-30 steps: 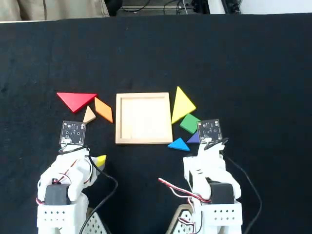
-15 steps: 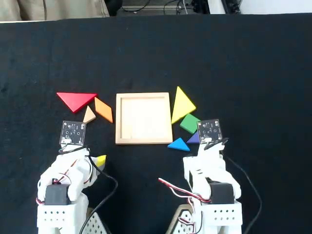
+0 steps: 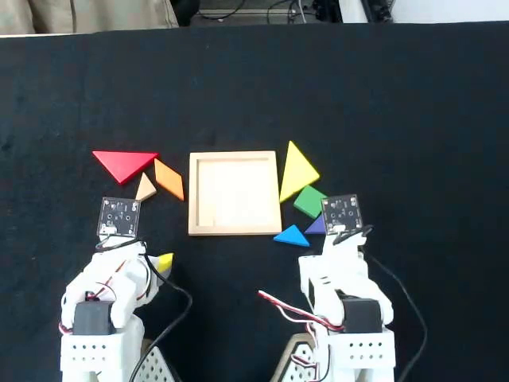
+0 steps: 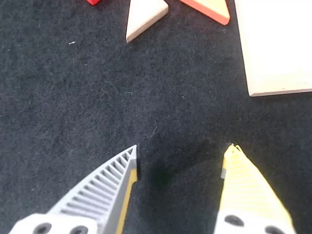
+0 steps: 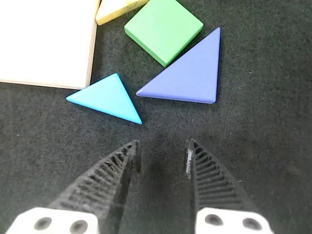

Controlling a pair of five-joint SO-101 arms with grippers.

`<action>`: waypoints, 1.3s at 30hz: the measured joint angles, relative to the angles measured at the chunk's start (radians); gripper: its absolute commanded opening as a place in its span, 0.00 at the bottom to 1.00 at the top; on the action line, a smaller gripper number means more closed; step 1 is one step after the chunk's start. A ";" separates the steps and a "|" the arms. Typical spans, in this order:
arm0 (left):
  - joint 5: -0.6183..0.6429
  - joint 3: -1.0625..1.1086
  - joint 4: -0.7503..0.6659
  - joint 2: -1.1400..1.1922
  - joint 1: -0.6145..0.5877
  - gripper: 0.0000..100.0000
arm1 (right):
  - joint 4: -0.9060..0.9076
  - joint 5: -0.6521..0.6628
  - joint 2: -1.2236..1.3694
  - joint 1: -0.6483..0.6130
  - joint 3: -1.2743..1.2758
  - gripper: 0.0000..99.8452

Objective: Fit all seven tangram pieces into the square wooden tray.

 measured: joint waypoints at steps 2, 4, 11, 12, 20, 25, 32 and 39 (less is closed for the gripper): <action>0.000 0.000 0.000 0.000 0.000 0.28 | 0.000 0.000 0.000 0.000 0.000 0.16; 0.000 0.000 0.000 0.000 0.000 0.28 | 0.000 0.000 0.000 -0.020 0.000 0.16; 0.000 0.000 0.000 0.000 0.000 0.28 | 0.000 0.000 0.000 -0.087 0.000 0.16; 0.000 0.000 0.000 0.000 0.000 0.28 | 0.000 0.000 0.000 -0.112 0.000 0.16; 0.000 0.000 -0.269 0.000 0.000 0.28 | 0.000 0.000 0.000 -0.262 0.000 0.16; -0.002 0.000 -0.315 0.000 0.025 0.28 | -0.087 0.015 0.000 -0.236 0.000 0.16; 0.005 -0.173 -0.318 0.000 -0.106 0.28 | -0.427 0.238 0.000 -0.077 -0.008 0.16; 0.064 -0.295 -0.282 0.110 -0.072 0.28 | -0.333 0.216 0.003 -0.058 -0.227 0.16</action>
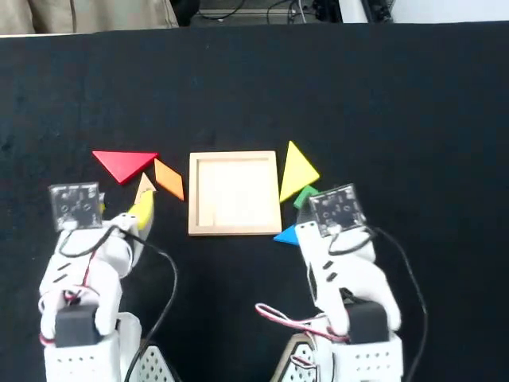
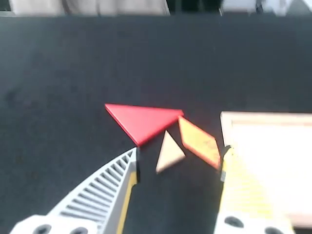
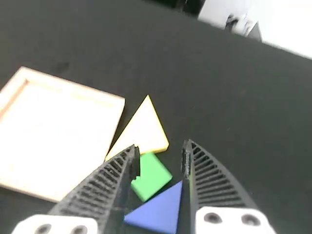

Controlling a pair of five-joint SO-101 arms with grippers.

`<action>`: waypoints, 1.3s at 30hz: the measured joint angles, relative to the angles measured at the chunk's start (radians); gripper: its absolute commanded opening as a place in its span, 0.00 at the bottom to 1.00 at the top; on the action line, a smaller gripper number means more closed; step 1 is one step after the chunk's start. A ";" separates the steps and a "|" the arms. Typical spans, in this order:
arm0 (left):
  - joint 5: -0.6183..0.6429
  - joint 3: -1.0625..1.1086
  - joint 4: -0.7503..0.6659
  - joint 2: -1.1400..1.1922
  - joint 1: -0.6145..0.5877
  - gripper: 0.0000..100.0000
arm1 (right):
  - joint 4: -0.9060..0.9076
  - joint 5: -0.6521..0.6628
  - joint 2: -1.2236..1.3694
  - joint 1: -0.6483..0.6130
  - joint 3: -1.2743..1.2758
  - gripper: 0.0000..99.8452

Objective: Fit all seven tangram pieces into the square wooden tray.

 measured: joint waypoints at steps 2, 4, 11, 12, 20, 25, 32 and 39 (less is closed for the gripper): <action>0.005 -0.035 0.000 0.092 0.005 0.28 | 0.046 -0.005 0.034 -0.003 -0.089 0.16; 0.008 -0.091 0.000 0.195 0.006 0.28 | 0.063 -0.006 0.092 -0.003 -0.161 0.16; 0.060 -0.364 0.000 0.666 0.006 0.28 | 0.061 -0.026 0.399 0.003 -0.382 0.16; 0.063 -0.414 0.006 0.735 0.006 0.28 | 0.061 -0.052 0.460 0.003 -0.423 0.16; 0.104 -0.589 0.026 1.240 0.089 0.28 | 0.114 -0.244 1.068 0.006 -0.798 0.17; 0.178 -0.514 -0.138 1.281 0.094 0.28 | 0.222 -0.413 1.478 -0.003 -1.063 0.30; 0.222 -0.328 -0.434 1.269 0.018 0.28 | 0.259 -0.450 1.987 -0.092 -1.353 0.31; 0.226 -0.288 -0.473 1.209 0.012 0.28 | 0.252 -0.557 2.337 -0.052 -1.600 0.31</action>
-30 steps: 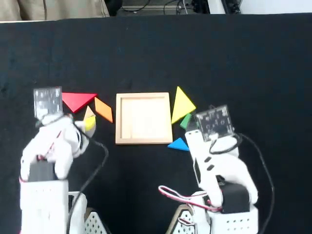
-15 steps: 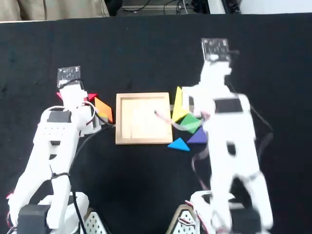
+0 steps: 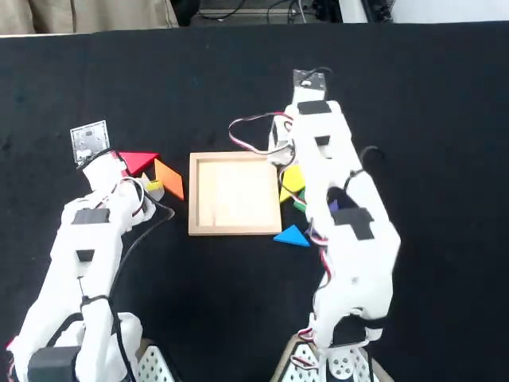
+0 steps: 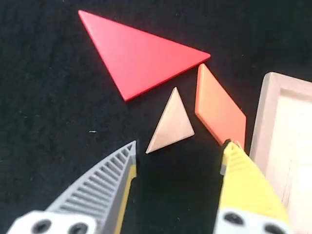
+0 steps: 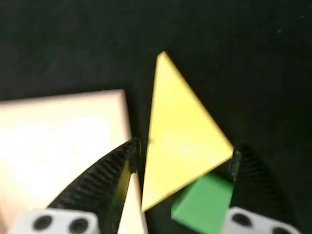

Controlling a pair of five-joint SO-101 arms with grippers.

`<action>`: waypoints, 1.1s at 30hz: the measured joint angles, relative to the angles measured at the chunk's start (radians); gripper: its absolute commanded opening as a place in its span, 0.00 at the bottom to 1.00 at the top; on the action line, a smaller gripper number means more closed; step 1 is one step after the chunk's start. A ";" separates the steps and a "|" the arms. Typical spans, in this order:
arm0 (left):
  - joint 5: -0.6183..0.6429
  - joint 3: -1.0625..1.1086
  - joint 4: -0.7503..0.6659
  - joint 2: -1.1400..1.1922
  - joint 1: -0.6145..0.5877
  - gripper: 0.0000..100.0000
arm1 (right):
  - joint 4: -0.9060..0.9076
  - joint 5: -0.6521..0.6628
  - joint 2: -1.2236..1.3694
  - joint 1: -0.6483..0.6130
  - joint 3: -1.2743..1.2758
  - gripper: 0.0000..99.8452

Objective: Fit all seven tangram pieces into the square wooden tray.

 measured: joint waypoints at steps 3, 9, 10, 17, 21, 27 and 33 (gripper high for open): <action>0.000 0.002 0.000 -0.012 0.000 0.28 | 0.041 -0.018 0.068 0.005 -0.075 0.31; 0.000 0.008 -0.002 -0.014 0.014 0.28 | 0.098 -0.020 0.130 0.006 -0.158 0.31; 0.000 0.012 -0.002 -0.014 0.015 0.28 | 0.098 -0.020 0.137 0.008 -0.163 0.31; 0.000 0.014 -0.002 -0.017 0.017 0.28 | 0.133 -0.020 0.147 0.009 -0.172 0.31; 0.000 0.014 -0.002 -0.017 0.017 0.28 | 0.153 -0.012 0.147 0.009 -0.173 0.31; 0.000 0.014 -0.002 -0.017 0.017 0.28 | 0.155 0.008 0.147 0.009 -0.173 0.31; 0.000 0.014 -0.002 -0.017 0.018 0.28 | 0.160 0.063 0.172 0.009 -0.190 0.30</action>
